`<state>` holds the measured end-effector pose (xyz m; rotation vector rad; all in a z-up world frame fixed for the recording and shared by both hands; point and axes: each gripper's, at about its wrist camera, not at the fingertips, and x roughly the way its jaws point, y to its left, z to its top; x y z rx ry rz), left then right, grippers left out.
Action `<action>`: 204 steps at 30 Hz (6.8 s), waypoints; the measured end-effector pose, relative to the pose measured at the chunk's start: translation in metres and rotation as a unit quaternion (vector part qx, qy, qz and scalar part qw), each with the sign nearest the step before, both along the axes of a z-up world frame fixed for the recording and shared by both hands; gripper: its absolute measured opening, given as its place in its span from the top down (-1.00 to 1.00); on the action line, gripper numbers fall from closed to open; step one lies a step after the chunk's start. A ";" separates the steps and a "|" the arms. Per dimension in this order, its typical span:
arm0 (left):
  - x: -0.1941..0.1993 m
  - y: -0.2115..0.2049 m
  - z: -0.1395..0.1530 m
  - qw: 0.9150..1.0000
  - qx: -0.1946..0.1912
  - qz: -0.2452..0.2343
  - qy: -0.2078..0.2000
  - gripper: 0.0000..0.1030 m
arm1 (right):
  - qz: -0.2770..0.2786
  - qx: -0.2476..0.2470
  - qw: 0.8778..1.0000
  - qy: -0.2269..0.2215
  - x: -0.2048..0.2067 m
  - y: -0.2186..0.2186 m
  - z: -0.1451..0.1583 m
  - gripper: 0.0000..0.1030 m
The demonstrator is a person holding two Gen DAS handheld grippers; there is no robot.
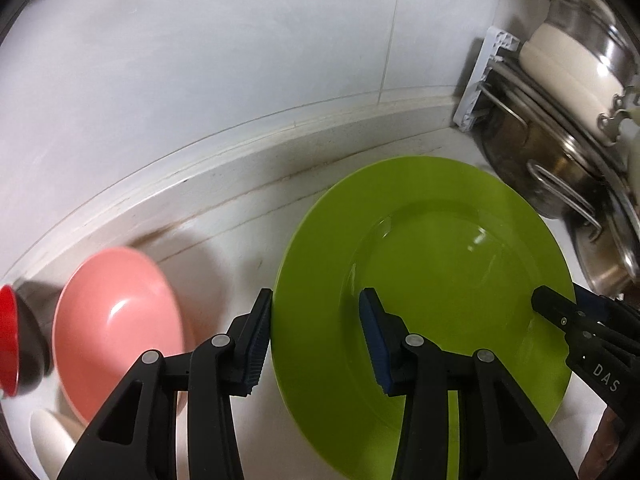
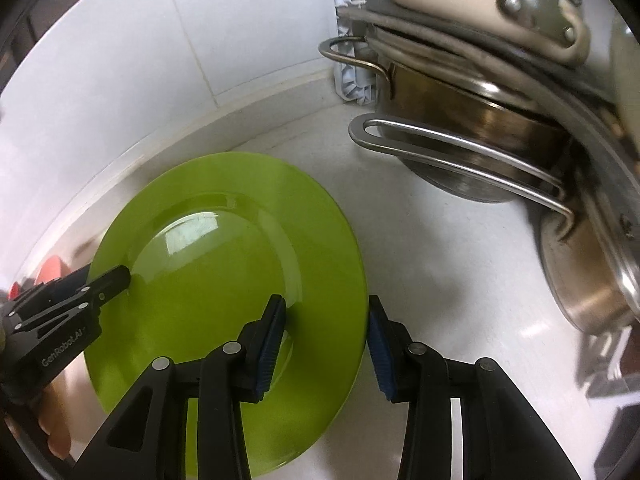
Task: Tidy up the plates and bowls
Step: 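Lift the green plate with both tools and carry it onto the blue-and-white stack, then open both tools and release the green plate on the stack, then move both tools to the white bowl and close on its rim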
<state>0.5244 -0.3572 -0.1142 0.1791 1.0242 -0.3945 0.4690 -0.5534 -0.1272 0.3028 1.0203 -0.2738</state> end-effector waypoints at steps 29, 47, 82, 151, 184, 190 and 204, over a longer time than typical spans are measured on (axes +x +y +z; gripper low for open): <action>-0.120 0.161 0.079 0.994 -0.031 0.086 -0.057 0.17 | 0.063 -0.032 0.996 -0.056 -0.107 0.131 0.087 0.20; -0.181 0.279 0.093 0.986 -0.045 0.145 -0.064 0.17 | 0.118 -0.038 0.989 -0.077 -0.151 0.237 0.107 0.20; -0.258 0.467 0.054 0.964 -0.014 0.266 -0.009 0.17 | 0.274 -0.031 0.960 -0.047 -0.184 0.444 0.084 0.20; -0.241 0.421 0.032 0.978 0.017 0.209 0.003 -0.39 | 0.273 -0.003 0.962 0.024 -0.183 0.424 0.027 0.01; -0.122 0.339 0.043 0.985 0.022 0.169 -0.023 -0.60 | 0.232 0.021 0.971 -0.048 -0.096 0.349 0.055 0.01; -0.097 0.333 0.022 0.985 0.023 0.170 0.006 -0.48 | 0.228 0.029 0.973 -0.029 -0.071 0.346 0.038 0.02; -0.067 0.323 -0.001 0.988 0.013 0.149 0.046 0.25 | 0.221 0.045 0.974 0.009 -0.038 0.346 0.012 0.48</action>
